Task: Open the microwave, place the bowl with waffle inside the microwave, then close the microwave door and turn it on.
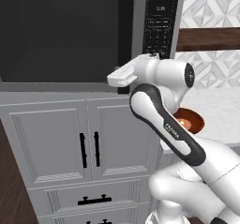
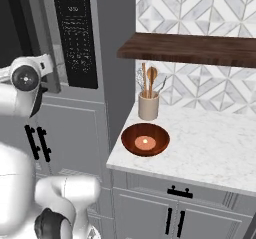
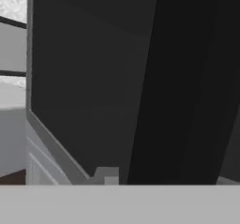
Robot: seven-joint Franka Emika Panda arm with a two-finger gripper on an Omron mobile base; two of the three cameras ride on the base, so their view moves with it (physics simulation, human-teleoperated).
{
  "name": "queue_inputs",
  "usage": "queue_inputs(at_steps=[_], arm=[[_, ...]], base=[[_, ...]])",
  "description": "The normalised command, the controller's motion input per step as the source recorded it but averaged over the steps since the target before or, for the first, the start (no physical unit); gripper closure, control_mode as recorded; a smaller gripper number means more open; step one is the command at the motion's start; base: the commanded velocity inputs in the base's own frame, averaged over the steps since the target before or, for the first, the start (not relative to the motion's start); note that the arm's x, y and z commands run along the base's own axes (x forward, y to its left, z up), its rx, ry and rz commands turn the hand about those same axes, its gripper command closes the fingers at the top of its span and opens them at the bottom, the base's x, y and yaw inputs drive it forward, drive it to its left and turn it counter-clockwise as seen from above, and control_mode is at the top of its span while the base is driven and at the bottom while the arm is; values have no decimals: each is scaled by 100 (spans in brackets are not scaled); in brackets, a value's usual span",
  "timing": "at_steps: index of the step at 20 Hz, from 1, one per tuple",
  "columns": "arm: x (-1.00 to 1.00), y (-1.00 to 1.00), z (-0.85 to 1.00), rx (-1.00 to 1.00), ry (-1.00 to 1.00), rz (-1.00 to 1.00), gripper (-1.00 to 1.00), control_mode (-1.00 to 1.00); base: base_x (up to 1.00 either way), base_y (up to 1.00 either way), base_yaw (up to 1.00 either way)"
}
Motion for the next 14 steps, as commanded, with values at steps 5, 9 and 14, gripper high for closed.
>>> queue_inputs(at_steps=[5,9,14], arm=[[-100,100,-8,-21,25,16,100,-100],[-100,100,-1,-26,31,16,100,-100],[-100,100,0,-39,42,22,100,-100]], base=[[0,0,0],[0,0,0],[0,0,0]])
